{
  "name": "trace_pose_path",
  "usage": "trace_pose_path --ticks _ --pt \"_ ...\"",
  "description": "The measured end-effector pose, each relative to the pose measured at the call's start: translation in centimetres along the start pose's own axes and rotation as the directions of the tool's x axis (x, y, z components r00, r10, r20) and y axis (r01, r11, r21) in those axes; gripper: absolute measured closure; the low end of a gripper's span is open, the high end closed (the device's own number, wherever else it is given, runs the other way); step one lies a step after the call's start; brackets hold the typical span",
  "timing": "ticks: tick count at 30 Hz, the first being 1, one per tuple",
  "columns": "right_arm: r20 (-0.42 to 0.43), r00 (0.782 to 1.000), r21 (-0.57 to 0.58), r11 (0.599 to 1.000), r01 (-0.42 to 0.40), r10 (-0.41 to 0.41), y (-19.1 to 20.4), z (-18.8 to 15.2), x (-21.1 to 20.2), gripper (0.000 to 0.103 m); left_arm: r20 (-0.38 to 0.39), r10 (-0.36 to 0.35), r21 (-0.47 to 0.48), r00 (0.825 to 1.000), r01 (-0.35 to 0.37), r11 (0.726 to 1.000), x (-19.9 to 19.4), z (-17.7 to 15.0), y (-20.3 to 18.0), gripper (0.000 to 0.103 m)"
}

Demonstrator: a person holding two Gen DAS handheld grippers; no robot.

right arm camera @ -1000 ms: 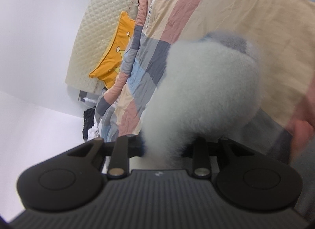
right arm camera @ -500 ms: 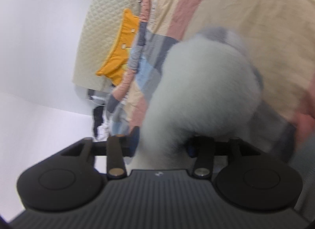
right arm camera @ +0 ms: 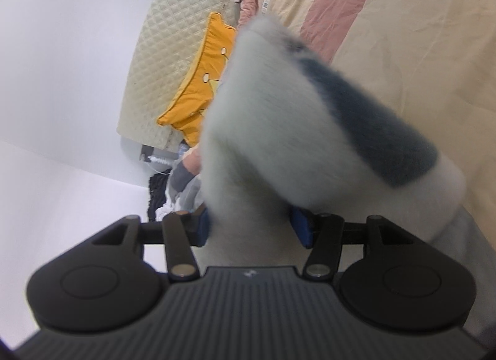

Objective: Fold large clothes

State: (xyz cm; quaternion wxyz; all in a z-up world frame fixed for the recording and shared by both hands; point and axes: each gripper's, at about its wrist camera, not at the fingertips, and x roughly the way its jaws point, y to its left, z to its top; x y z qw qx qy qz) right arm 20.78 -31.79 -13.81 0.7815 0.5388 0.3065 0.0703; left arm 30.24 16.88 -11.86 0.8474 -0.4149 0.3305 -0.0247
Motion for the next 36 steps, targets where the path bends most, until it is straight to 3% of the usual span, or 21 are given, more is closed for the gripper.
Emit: trace_pose_path --ticks 7,11,19,25,29,32,36 --pt "-0.013 0.999 -0.006 0.999 0.053 -0.053 -2.5 1.9 5.2 0.047 -0.035 -0.058 -0.102 0.998 0.054 0.993 7.2 2.0 4.2 0.055" --pt "-0.007 0.996 -0.035 0.996 0.087 -0.087 -3.3 2.6 7.4 0.049 -0.045 -0.064 -0.125 0.997 0.058 0.990 10.1 2.8 6.0 0.053" --pt "-0.011 0.995 -0.134 0.986 0.098 -0.100 -3.8 3.0 10.3 0.050 -0.024 -0.019 -0.070 1.000 0.017 0.997 13.2 3.4 7.4 0.052" --pt "-0.029 0.996 -0.186 0.980 0.078 -0.084 -3.3 2.6 9.3 0.051 0.025 0.036 0.093 0.999 -0.038 0.995 10.7 3.0 4.7 0.051" --pt "0.000 0.996 -0.294 0.951 0.090 -0.094 -1.5 1.2 7.8 0.047 0.083 0.061 0.189 0.995 -0.076 0.979 7.9 2.2 2.5 0.050" --pt "0.026 0.995 -0.398 0.912 0.100 -0.098 0.0 -0.3 6.5 0.047 0.133 0.126 0.308 0.983 -0.162 0.937 5.8 1.0 0.3 0.050" --pt "0.058 0.993 -0.525 0.843 0.120 -0.105 1.9 -2.6 5.0 0.047 0.142 0.145 0.453 0.979 -0.194 0.870 3.7 -2.1 -2.0 0.050"
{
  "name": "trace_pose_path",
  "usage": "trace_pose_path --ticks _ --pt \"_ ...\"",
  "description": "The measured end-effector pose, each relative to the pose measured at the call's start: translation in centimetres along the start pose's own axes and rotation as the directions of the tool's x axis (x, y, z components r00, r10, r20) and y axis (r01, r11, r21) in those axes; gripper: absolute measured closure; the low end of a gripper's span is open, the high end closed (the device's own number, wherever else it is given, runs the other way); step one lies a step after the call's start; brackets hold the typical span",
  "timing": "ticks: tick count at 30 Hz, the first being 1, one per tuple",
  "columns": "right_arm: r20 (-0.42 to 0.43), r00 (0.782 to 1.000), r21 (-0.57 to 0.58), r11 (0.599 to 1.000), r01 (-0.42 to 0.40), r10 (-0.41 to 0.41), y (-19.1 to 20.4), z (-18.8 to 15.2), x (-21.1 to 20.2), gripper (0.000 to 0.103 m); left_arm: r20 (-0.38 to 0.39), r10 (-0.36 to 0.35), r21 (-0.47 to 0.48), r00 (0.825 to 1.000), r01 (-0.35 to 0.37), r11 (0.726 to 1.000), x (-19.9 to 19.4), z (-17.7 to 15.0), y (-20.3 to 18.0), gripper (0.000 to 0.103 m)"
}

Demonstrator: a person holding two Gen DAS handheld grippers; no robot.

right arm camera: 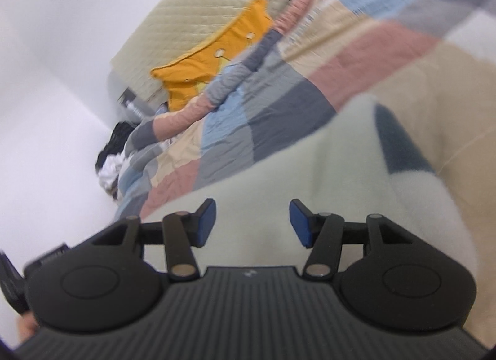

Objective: Fold large clothes

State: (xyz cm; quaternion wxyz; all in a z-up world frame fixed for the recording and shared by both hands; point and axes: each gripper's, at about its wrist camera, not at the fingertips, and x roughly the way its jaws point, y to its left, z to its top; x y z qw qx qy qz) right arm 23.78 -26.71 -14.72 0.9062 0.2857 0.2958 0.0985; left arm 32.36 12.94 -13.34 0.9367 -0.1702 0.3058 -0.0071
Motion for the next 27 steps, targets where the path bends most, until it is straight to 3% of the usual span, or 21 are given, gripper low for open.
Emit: trace_pose_path --ticks 7,10,15,20,27 --pt "0.018 0.998 -0.202 0.977 0.063 -0.061 3.4 -1.3 -1.6 0.047 -0.028 0.004 0.176 1.000 0.001 0.984 -1.8 -3.4 -3.7 0.050" --pt "0.014 0.996 -0.263 0.961 0.090 -0.090 3.9 -2.0 -1.0 0.047 -0.019 0.041 0.240 0.999 -0.035 0.970 -1.4 -4.5 -4.5 0.050" --pt "-0.020 0.982 -0.326 0.930 0.171 -0.188 3.7 -2.9 1.5 0.047 -0.050 0.095 0.273 0.994 -0.077 0.959 0.9 -5.7 -4.5 0.050" --pt "-0.053 0.981 -0.263 0.951 0.165 -0.185 2.1 -3.1 3.6 0.047 -0.073 0.127 0.291 0.989 -0.101 0.951 3.6 -6.6 -4.2 0.048" --pt "-0.038 0.977 -0.309 0.933 0.186 -0.208 1.9 -3.5 6.1 0.045 -0.078 0.140 0.273 0.987 -0.114 0.955 6.3 -6.6 -3.6 0.043"
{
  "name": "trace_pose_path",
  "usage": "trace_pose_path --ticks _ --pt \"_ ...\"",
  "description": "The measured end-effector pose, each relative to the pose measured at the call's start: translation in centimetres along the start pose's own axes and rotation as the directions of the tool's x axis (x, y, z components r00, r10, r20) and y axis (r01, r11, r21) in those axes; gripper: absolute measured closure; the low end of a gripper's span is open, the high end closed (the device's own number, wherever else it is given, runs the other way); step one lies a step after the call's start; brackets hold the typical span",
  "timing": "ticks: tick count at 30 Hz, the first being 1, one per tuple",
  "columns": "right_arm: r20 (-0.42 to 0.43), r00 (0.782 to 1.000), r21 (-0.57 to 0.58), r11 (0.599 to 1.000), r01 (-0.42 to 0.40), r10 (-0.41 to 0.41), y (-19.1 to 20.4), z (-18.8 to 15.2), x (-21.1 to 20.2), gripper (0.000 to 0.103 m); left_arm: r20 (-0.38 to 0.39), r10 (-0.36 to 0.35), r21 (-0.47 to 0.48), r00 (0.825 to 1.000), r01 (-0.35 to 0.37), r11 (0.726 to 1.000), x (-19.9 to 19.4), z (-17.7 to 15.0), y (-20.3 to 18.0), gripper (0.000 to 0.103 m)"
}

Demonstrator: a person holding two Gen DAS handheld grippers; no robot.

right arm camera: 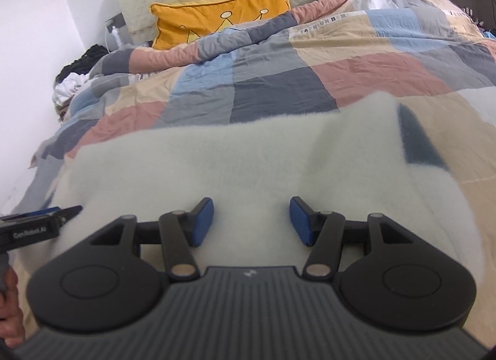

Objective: Fold large clothes

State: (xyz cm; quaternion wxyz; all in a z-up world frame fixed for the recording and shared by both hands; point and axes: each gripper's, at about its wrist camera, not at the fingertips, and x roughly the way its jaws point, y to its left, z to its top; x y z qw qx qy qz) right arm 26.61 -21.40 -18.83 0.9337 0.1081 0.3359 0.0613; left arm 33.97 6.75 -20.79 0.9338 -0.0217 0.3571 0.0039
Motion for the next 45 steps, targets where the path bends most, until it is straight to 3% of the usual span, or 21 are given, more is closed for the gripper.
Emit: trace_pose_path --ticks 4,9,13,17,24,29,30,31,34,37,40,43,45 --pt "0.022 1.000 -0.001 1.000 0.008 -0.008 0.1 -0.2 0.1 0.043 0.029 0.010 -0.003 1.000 -0.010 1.000 -1.0 0.0 -0.1 0.044" --pt "0.031 0.999 0.078 0.997 0.011 -0.013 -0.4 -0.3 -2.4 0.042 0.066 -0.016 -0.058 0.998 0.020 0.998 -5.1 -0.1 0.1 0.044" --pt "0.075 0.997 0.158 0.987 -0.031 0.019 -0.8 -0.8 -6.5 0.032 0.085 -0.074 -0.105 0.994 0.083 0.991 -8.9 -0.8 -0.1 0.043" --pt "0.109 0.993 0.230 0.971 -0.069 0.045 -1.0 -1.8 -9.4 0.032 0.067 -0.124 -0.144 0.990 0.133 0.981 -11.7 -2.6 -0.8 0.039" --pt "0.029 0.990 0.424 0.895 -0.140 0.141 -2.7 -4.4 -10.3 0.030 -0.004 -0.185 -0.190 0.983 0.181 0.965 -13.2 -6.4 -1.2 0.015" --pt "-0.053 0.972 0.530 0.831 -0.167 0.229 -3.3 -5.7 -8.1 0.030 -0.066 -0.237 -0.266 0.969 0.212 0.940 -11.5 -7.2 -0.5 0.012" --pt "-0.060 0.967 0.556 0.813 -0.175 0.249 -3.5 -5.9 -7.7 0.027 -0.070 -0.245 -0.290 0.967 0.215 0.932 -11.2 -7.3 -0.2 0.012" --pt "-0.063 0.961 0.582 0.792 -0.183 0.269 -3.7 -6.2 -7.2 0.017 -0.070 -0.254 -0.318 0.965 0.220 0.922 -10.8 -7.3 0.3 0.012" --pt "-0.070 0.949 0.660 0.728 -0.186 0.306 -4.4 -7.1 -6.0 0.000 -0.076 -0.278 -0.409 0.958 0.224 0.885 -9.6 -7.4 2.0 0.012" --pt "-0.057 0.947 0.722 0.668 -0.180 0.317 -5.1 -7.6 -5.2 0.000 -0.069 -0.294 -0.500 0.953 0.223 0.837 -8.5 -7.4 3.8 0.011" --pt "-0.024 0.948 0.793 0.583 -0.176 0.319 -6.0 -8.0 -4.1 0.000 -0.058 -0.308 -0.584 0.950 0.217 0.782 -7.6 -7.5 5.4 0.011" --pt "0.000 0.951 0.845 0.509 -0.165 0.309 -7.0 -8.1 -2.6 0.000 -0.047 -0.325 -0.669 0.945 0.212 0.713 -6.4 -7.8 6.9 0.010" --pt "0.021 0.950 0.873 0.457 -0.169 0.312 -7.6 -8.1 -1.9 0.000 -0.039 -0.343 -0.732 0.939 0.206 0.649 -5.6 -8.2 7.8 0.010"
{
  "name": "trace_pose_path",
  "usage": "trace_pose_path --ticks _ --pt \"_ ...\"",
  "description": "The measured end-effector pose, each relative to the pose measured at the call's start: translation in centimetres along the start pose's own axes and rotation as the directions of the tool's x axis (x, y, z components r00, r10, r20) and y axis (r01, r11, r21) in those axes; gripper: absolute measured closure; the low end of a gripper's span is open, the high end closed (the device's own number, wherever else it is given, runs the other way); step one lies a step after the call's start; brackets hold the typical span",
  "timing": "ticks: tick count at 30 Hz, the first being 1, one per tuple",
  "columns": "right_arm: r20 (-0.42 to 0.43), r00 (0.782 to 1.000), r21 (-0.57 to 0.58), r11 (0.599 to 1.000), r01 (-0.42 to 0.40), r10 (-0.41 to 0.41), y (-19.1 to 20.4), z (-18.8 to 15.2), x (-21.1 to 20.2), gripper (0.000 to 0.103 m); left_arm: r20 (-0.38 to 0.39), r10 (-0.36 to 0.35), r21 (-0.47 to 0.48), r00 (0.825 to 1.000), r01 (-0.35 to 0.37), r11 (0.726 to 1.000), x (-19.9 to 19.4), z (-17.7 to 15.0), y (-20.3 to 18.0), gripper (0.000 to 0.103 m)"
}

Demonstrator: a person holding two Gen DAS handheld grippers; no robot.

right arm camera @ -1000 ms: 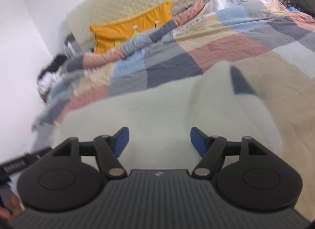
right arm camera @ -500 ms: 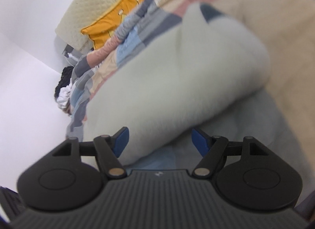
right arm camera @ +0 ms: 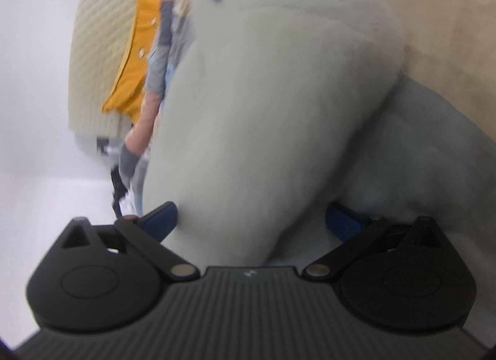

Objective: Fold large clothes

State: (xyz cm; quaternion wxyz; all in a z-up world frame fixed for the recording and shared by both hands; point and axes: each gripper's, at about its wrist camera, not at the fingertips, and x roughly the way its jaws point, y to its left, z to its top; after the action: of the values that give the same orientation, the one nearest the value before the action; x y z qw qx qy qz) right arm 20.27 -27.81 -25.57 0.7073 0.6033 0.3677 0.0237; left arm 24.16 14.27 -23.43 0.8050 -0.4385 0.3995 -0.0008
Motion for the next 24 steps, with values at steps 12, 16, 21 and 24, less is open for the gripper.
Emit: trace_pose_path --ticks 12,16,21,24 --pt "0.059 0.977 -0.022 0.979 -0.202 0.203 1.5 0.1 -0.2 0.000 0.036 -0.119 -0.297 0.992 0.124 0.947 3.9 3.9 3.4 0.011" --pt "0.048 0.983 -0.014 0.984 -0.176 0.177 1.0 0.4 0.1 0.000 0.062 -0.091 -0.309 0.994 0.106 0.945 5.1 5.1 3.3 0.019" --pt "0.034 0.991 -0.036 0.991 -0.129 0.130 1.3 0.6 1.1 0.000 0.090 -0.039 -0.211 0.995 0.058 0.976 5.7 5.4 2.1 0.038" --pt "0.060 0.992 -0.019 0.993 -0.112 0.113 1.1 0.6 1.2 0.000 0.109 -0.022 -0.165 0.994 0.040 0.985 5.5 5.4 1.5 0.044"
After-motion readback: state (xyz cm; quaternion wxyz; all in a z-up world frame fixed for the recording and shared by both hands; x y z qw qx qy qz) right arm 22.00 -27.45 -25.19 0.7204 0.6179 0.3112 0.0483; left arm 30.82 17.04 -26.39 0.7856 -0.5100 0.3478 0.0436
